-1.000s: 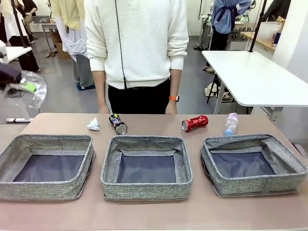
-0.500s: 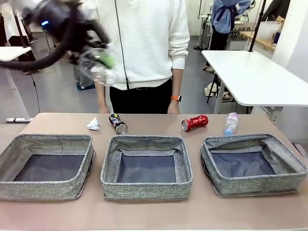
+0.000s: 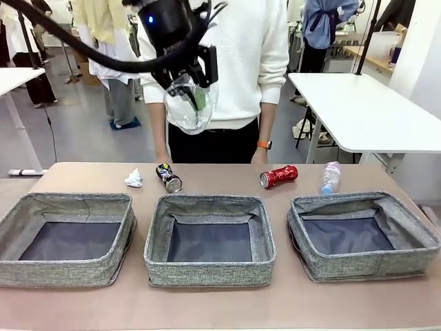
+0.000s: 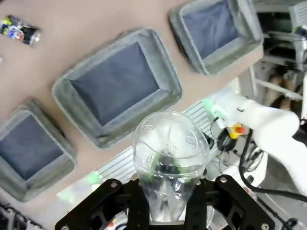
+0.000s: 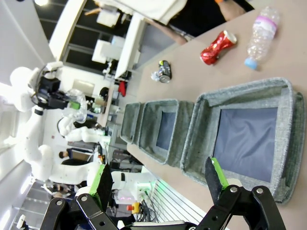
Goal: Sort the waste into the appropriate baskets.
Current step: Pick up the waste item pointed out by the person.
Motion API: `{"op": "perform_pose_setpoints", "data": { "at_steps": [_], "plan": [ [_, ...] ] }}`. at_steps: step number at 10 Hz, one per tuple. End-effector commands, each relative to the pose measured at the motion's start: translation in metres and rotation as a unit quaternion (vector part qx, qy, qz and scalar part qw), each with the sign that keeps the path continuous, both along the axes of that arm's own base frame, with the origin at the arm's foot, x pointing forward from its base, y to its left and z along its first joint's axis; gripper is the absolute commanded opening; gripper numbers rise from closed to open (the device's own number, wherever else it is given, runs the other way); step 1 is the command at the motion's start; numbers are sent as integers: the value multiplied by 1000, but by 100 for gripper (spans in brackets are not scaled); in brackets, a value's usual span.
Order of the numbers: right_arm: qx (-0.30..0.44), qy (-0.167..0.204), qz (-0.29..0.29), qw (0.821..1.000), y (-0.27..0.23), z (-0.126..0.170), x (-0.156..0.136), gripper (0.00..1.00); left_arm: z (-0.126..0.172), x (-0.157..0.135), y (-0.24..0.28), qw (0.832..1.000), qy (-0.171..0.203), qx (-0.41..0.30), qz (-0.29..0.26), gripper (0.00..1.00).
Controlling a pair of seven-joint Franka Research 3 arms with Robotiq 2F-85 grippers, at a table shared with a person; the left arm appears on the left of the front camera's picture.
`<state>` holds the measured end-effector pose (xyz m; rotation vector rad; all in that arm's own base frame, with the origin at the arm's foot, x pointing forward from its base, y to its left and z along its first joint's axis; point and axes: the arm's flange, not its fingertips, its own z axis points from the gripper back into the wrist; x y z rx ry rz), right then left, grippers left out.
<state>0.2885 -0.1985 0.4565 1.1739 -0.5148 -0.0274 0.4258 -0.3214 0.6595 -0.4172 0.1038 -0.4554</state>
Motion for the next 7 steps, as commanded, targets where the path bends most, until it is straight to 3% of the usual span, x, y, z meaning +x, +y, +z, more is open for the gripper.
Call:
{"op": "perform_pose_setpoints", "data": {
  "at_steps": [1,3,7],
  "plan": [
    [5,-17,0,1000,0,2,2,100,30,-1,-8,999,26,21,2,8],
    [5,-17,0,1000,0,2,2,100,43,1,-10,999,2,38,15,8],
    [5,-17,0,1000,0,2,2,100,35,-9,-8,1000,9,18,1,8]
  ]
}}
